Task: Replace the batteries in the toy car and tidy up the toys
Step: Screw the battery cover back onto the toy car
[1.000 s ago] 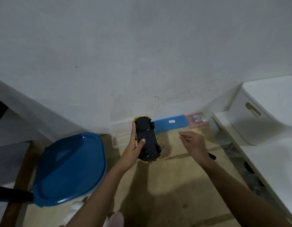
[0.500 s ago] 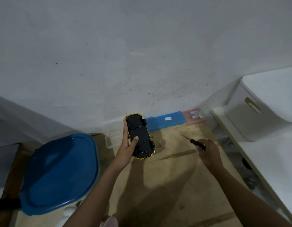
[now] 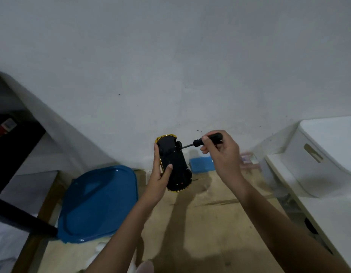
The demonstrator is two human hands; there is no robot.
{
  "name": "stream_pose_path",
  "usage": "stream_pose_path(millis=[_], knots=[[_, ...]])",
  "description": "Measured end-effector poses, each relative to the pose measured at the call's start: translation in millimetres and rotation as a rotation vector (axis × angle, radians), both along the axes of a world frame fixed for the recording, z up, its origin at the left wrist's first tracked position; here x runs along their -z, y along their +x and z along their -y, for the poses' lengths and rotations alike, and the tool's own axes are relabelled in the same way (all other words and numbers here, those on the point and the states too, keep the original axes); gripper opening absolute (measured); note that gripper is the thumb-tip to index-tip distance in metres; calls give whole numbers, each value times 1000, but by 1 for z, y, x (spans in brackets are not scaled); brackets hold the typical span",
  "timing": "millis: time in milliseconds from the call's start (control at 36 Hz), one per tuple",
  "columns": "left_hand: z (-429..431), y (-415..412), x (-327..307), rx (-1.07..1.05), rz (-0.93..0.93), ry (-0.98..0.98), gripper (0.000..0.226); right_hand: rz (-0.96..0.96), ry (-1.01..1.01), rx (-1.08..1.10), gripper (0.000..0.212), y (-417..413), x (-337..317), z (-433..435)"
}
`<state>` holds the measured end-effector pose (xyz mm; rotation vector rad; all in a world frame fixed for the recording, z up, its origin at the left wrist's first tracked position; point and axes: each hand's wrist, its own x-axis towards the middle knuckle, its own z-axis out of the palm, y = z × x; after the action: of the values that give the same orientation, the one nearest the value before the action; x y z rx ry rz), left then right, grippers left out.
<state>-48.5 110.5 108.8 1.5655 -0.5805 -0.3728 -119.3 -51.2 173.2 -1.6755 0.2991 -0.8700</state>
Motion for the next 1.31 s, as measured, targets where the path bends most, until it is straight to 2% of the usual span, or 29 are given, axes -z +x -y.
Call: stream_pose_path(millis=[83, 194, 333, 472, 1056, 1167, 1306], knots=[[-6, -2, -5, 3, -1, -5, 69, 5, -23, -27, 2, 2, -4, -11], [-10, -3, -10, -2, 37, 0, 69, 27, -34, -39, 11, 2, -6, -18], [-10, -4, -16, 6, 52, -5, 69, 45, -69, -48, 7, 1, -8, -22], [-9, -4, -16, 11, 65, 2, 70, 65, -74, -26, 13, 1, -10, -24], [-8, -2, -15, -1, 52, -11, 71, 47, -101, -25, 2, 4, -6, -22], [-7, -2, -15, 5, 77, 12, 70, 56, -164, -18, 5, 4, -7, -22], [-10, 1, -8, -18, 143, 103, 70, -1, -372, -24, 24, 3, -9, -18]])
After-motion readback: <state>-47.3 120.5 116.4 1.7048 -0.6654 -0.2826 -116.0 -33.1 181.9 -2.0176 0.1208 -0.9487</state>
